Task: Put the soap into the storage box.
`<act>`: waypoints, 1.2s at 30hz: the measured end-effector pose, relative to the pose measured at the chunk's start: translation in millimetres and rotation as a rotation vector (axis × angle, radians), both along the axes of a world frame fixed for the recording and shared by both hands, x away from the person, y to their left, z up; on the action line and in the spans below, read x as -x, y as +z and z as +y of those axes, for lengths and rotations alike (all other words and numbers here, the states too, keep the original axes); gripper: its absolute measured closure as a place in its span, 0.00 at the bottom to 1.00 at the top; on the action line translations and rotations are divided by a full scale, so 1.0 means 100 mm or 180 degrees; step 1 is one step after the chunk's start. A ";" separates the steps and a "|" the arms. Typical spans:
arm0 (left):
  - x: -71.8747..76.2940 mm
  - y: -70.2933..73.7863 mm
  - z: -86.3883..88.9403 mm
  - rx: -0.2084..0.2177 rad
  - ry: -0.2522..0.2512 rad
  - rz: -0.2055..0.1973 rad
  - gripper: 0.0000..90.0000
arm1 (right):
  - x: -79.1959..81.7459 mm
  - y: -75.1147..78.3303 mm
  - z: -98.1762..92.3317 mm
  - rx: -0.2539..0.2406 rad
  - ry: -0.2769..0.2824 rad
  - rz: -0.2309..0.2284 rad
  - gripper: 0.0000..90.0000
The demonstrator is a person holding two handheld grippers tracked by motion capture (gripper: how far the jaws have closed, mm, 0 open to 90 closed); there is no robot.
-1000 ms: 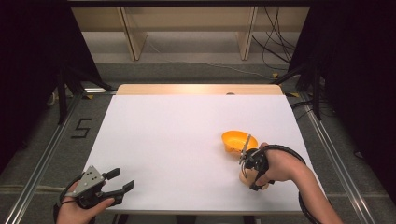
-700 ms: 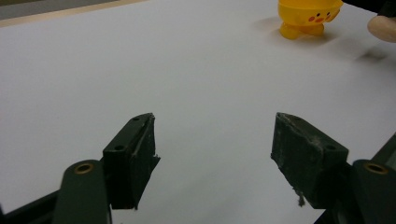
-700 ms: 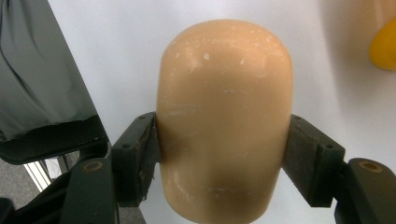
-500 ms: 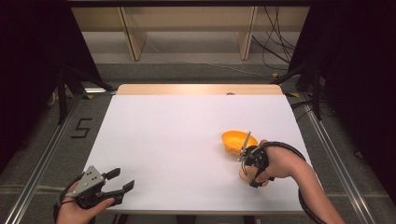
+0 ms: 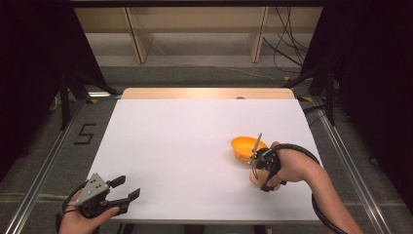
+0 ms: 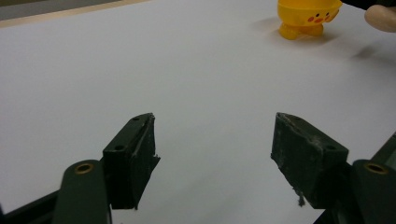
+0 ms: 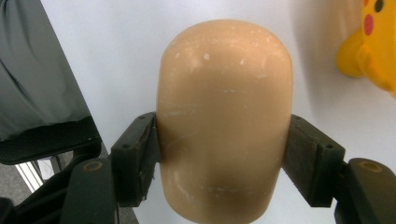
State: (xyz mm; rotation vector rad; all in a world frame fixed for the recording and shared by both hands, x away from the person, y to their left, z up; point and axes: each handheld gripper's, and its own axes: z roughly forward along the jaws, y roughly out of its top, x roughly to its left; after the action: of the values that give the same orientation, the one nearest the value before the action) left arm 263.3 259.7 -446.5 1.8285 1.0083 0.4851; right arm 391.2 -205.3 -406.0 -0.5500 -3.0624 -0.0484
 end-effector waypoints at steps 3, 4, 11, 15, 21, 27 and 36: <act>0.00 0.00 0.00 -0.0003 0.0004 0.0003 0.34 | -0.03 0.02 0.00 -0.0023 0.0066 0.0005 0.38; 0.00 0.00 0.00 -0.0005 0.0002 0.0002 0.34 | -0.04 0.02 0.00 -0.0021 0.0082 -0.0003 0.38; 0.00 0.00 0.00 0.0002 -0.0005 0.0002 0.34 | -0.07 0.06 0.01 -0.0029 0.0082 -0.0013 0.38; 0.00 0.00 0.00 0.0007 -0.0002 0.0002 0.34 | -0.08 0.08 0.01 0.0009 0.0055 -0.0019 0.38; 0.00 0.00 0.00 0.0004 0.0000 0.0005 0.34 | -0.10 0.12 0.02 -0.0020 0.0026 -0.0057 0.38; 0.00 0.00 0.00 0.0004 -0.0005 0.0005 0.34 | -0.13 0.15 0.02 -0.0017 0.0035 -0.0055 0.38; 0.00 0.00 0.01 0.0002 -0.0006 0.0005 0.34 | -0.17 0.18 0.03 -0.0009 0.0030 -0.0077 0.38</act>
State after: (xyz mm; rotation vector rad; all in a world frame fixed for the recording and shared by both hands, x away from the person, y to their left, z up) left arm 263.7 260.2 -446.5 1.8293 1.0074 0.4822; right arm 408.1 -202.3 -388.3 -0.5390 -3.0878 -0.0596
